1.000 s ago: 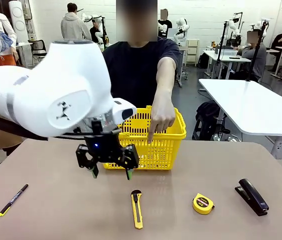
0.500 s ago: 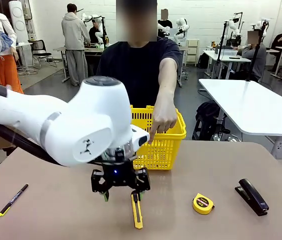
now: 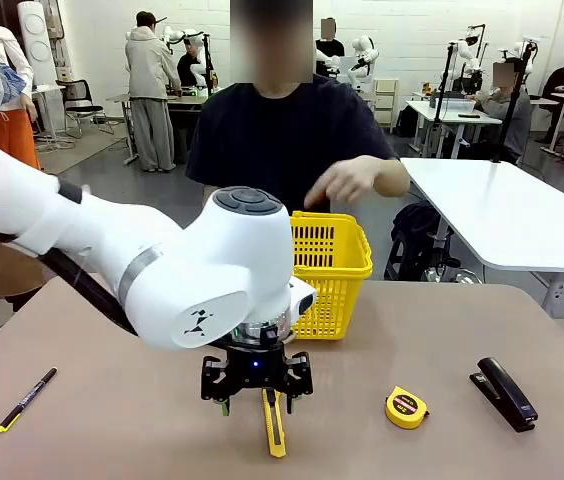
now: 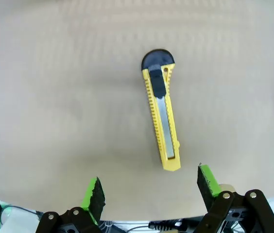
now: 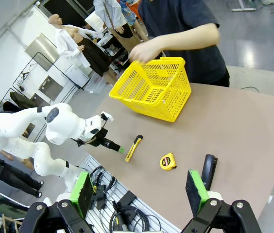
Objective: Place the items the person wants into the basket.
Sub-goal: Pick up the item the person points to and place it in the Market Basket.
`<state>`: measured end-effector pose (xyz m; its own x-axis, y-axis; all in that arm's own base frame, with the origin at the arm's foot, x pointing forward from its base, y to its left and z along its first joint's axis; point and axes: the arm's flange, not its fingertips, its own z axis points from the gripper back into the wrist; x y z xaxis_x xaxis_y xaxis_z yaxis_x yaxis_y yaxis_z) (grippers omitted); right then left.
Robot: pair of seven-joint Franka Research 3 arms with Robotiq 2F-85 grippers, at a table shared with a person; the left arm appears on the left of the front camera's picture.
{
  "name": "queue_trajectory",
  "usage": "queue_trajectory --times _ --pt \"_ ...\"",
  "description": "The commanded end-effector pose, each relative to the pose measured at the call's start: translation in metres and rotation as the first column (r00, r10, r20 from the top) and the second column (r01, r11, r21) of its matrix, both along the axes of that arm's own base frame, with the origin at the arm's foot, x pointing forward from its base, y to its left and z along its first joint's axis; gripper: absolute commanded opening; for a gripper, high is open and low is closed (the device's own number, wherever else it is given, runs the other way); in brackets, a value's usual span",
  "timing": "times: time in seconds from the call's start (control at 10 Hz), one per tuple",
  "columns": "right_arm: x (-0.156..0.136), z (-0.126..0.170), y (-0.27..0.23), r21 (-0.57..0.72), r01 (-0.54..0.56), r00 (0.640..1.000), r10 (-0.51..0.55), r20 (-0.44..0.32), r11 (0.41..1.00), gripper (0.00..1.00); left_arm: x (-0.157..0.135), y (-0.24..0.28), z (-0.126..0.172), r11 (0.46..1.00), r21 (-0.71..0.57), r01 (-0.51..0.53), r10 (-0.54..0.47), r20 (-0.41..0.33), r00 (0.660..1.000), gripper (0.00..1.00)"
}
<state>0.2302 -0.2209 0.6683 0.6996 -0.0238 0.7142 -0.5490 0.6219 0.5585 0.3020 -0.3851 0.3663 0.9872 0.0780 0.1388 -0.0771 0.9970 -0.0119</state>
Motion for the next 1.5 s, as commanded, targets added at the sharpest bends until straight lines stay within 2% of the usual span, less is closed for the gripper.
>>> queue_trajectory --times 0.0,0.5,0.6,0.7,1.3,1.4 --pt "0.001 0.002 0.0 0.021 -0.013 1.0 0.012 0.025 1.0 1.0 0.018 -0.021 -0.011 0.998 0.007 -0.055 0.054 0.032 0.998 1.0" --pt "0.001 0.002 0.0 0.021 -0.013 1.0 0.012 0.025 1.0 1.0 0.04 -0.024 -0.033 0.997 -0.005 -0.083 0.083 -0.029 0.996 1.0" --pt "0.001 0.002 0.0 0.021 -0.013 1.0 0.012 0.025 1.0 1.0 0.036 -0.015 -0.019 0.999 -0.039 -0.036 0.034 -0.046 0.998 1.0" --pt "0.001 0.002 0.0 0.021 -0.013 1.0 0.012 0.025 1.0 1.0 0.039 -0.013 -0.03 0.999 0.002 -0.039 0.039 -0.06 0.997 1.0" --pt "0.001 0.002 0.0 0.021 -0.013 1.0 0.012 0.025 1.0 1.0 0.04 -0.013 -0.029 0.999 0.0 -0.04 0.04 -0.062 0.997 1.0" --pt "0.001 0.002 0.0 0.021 -0.013 1.0 0.012 0.025 1.0 1.0 0.047 -0.019 -0.037 1.0 -0.002 -0.029 0.029 -0.073 0.997 1.0"
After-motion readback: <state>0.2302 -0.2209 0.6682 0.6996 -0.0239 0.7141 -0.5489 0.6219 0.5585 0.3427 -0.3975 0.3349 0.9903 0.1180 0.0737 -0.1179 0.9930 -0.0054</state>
